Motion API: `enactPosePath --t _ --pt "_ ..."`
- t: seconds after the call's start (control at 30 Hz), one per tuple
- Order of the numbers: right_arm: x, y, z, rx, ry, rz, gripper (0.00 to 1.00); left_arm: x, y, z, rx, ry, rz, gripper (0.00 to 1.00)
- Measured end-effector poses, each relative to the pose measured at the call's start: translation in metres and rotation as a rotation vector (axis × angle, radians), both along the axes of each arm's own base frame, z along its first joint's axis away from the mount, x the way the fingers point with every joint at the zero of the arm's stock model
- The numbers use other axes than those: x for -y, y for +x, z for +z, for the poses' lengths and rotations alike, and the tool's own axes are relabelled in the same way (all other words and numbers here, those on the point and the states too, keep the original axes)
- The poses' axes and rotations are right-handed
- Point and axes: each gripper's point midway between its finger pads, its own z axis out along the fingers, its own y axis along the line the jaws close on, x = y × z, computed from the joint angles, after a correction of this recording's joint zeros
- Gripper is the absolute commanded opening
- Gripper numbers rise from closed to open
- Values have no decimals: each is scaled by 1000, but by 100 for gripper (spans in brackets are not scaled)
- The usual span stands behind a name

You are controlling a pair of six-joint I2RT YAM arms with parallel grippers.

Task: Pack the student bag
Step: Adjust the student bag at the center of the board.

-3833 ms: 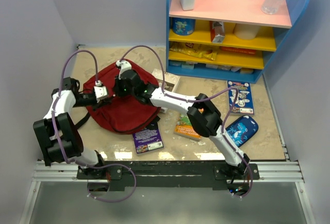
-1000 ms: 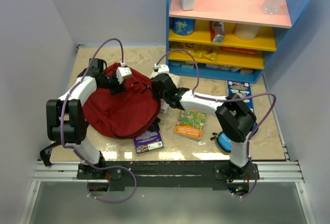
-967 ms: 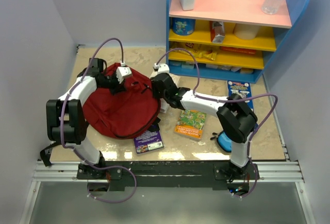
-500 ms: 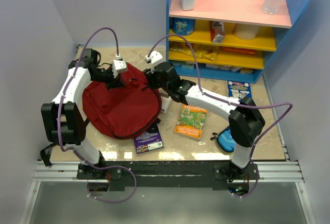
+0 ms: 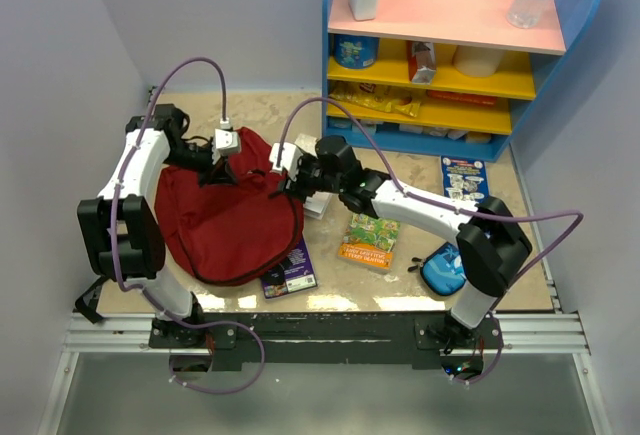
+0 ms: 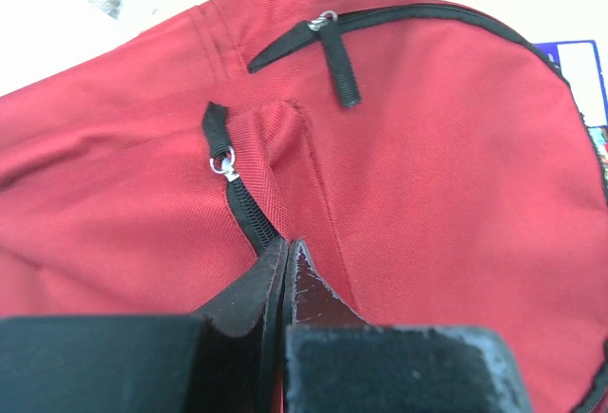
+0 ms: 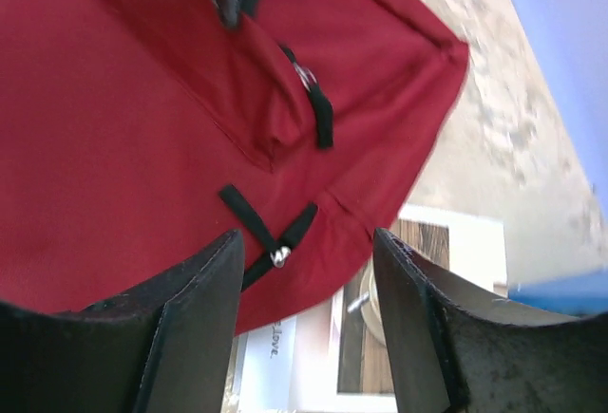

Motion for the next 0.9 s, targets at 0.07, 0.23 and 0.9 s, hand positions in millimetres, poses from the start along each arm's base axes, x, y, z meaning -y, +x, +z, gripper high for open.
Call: enactPosePath --t 0.07,0.23,0.9 --pt "-7 -6 5 18 3 60 56 1 -3 -2 -11 -3 -14 0" --pt "-24 -21 1 38 -20 178 56 1 -5 -3 -8 -1 -27 0" --pt "-43 -20 -61 36 -170 197 34 1 -7 -4 8 3 -53 0"
